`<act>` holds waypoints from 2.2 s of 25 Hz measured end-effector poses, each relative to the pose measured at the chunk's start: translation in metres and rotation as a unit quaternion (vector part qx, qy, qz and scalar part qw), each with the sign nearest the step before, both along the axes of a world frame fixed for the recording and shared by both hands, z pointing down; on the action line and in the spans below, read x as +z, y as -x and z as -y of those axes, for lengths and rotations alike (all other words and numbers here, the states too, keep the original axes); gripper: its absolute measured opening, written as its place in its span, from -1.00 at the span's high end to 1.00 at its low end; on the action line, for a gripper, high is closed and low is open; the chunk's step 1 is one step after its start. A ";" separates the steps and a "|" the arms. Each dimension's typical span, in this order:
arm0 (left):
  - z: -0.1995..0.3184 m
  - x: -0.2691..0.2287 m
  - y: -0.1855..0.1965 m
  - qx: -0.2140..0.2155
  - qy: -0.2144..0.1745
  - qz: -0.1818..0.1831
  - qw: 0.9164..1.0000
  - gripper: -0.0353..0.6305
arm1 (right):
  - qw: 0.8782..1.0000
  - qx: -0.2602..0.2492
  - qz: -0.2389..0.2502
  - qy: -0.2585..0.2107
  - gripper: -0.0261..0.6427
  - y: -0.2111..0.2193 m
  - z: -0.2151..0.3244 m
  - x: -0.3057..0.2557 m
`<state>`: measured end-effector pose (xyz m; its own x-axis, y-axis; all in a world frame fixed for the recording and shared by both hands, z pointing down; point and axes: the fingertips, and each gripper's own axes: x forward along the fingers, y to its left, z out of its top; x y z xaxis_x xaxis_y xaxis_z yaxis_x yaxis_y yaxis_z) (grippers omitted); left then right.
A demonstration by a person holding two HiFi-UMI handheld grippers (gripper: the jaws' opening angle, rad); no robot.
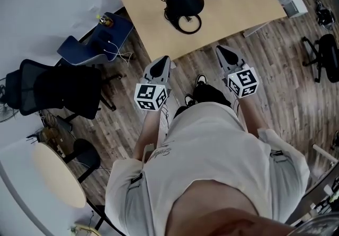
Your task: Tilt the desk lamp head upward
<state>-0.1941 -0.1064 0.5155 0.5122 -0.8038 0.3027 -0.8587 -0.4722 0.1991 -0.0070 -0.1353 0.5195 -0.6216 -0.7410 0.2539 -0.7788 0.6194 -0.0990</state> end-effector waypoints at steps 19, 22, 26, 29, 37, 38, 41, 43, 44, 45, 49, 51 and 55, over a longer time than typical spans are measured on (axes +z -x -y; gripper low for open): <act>0.119 0.074 -0.064 0.037 0.069 0.036 0.996 0.85 | 0.996 -0.083 -0.006 -0.035 0.94 0.002 0.104 0.012; 0.130 0.090 -0.067 0.042 0.092 0.041 0.994 0.85 | 0.995 -0.092 -0.008 -0.030 0.94 0.008 0.112 0.016; 0.148 0.114 -0.068 0.053 0.118 0.068 0.989 0.85 | 0.994 -0.102 -0.006 -0.033 0.94 0.015 0.122 0.014; 0.160 0.142 -0.066 0.056 0.145 0.094 0.983 0.85 | 0.994 -0.107 -0.007 -0.034 0.94 0.016 0.126 0.014; 0.176 0.201 -0.065 0.060 0.199 0.130 0.970 0.85 | 0.993 -0.114 -0.015 -0.024 0.94 0.012 0.132 0.022; 0.177 0.207 -0.064 0.060 0.206 0.136 0.967 0.85 | 0.993 -0.116 -0.016 -0.023 0.94 0.013 0.132 0.023; 0.178 0.225 -0.061 0.066 0.220 0.158 0.960 0.85 | 0.992 -0.123 -0.017 -0.024 0.94 0.018 0.133 0.022; 0.182 0.234 -0.060 0.070 0.224 0.169 0.957 0.85 | 0.991 -0.128 -0.017 -0.027 0.94 0.021 0.136 0.020; 0.184 0.238 -0.061 0.071 0.227 0.173 0.956 0.85 | 0.991 -0.131 -0.017 -0.028 0.94 0.023 0.138 0.019; 0.186 0.242 -0.061 0.073 0.231 0.179 0.954 0.85 | 0.990 -0.134 -0.017 -0.028 0.94 0.024 0.140 0.018; 0.187 0.255 -0.059 0.079 0.245 0.199 0.946 0.85 | 0.989 -0.143 -0.012 -0.033 0.94 0.031 0.142 0.015; 0.186 0.255 -0.059 0.080 0.240 0.193 0.948 0.85 | 0.989 -0.144 -0.008 -0.034 0.94 0.031 0.142 0.013; 0.187 0.255 -0.059 0.070 0.241 0.173 0.952 0.85 | 0.988 -0.148 -0.002 -0.039 0.94 0.038 0.144 0.009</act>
<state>-0.1353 -0.2933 0.7704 0.4065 -0.4599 0.7895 -0.8473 -0.5130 0.1374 -0.0448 -0.2793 0.5285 -0.8136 -0.5438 0.2059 -0.5623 0.8260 -0.0402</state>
